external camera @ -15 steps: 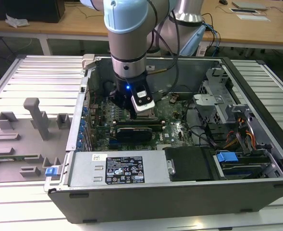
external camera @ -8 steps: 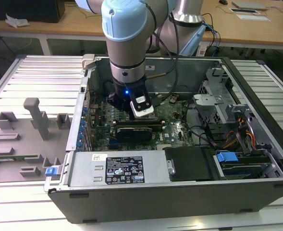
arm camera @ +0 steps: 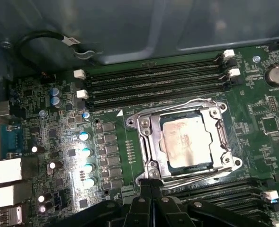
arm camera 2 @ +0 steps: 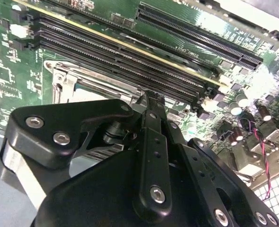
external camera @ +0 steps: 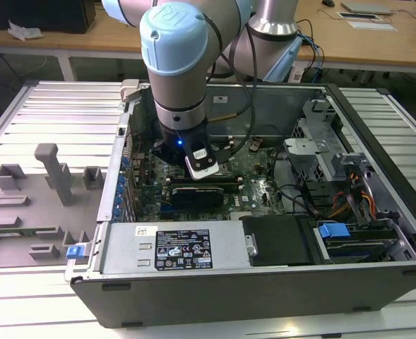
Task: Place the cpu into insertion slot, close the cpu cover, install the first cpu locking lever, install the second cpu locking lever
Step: 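Install the second cpu locking lever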
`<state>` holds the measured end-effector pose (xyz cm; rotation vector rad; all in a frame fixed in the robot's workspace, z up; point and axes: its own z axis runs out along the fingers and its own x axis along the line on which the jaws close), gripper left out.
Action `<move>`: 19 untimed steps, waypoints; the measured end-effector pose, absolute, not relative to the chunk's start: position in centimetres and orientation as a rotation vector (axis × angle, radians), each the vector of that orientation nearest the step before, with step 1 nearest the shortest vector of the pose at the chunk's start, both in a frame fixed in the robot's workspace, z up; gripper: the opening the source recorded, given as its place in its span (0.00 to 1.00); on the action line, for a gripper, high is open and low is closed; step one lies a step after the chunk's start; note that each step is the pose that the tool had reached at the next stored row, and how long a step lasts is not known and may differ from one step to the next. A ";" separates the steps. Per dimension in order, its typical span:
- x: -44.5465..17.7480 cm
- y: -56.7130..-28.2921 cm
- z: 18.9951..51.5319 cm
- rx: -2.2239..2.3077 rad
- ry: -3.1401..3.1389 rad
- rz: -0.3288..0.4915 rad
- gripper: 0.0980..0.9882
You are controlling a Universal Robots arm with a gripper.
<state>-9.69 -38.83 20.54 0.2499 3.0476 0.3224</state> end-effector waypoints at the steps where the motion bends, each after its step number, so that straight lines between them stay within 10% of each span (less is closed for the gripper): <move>1: -9.7 -38.8 20.5 0.246 3.048 0.323 0.01; 19: -9.8 -38.2 19.8 0.181 3.057 0.325 0.01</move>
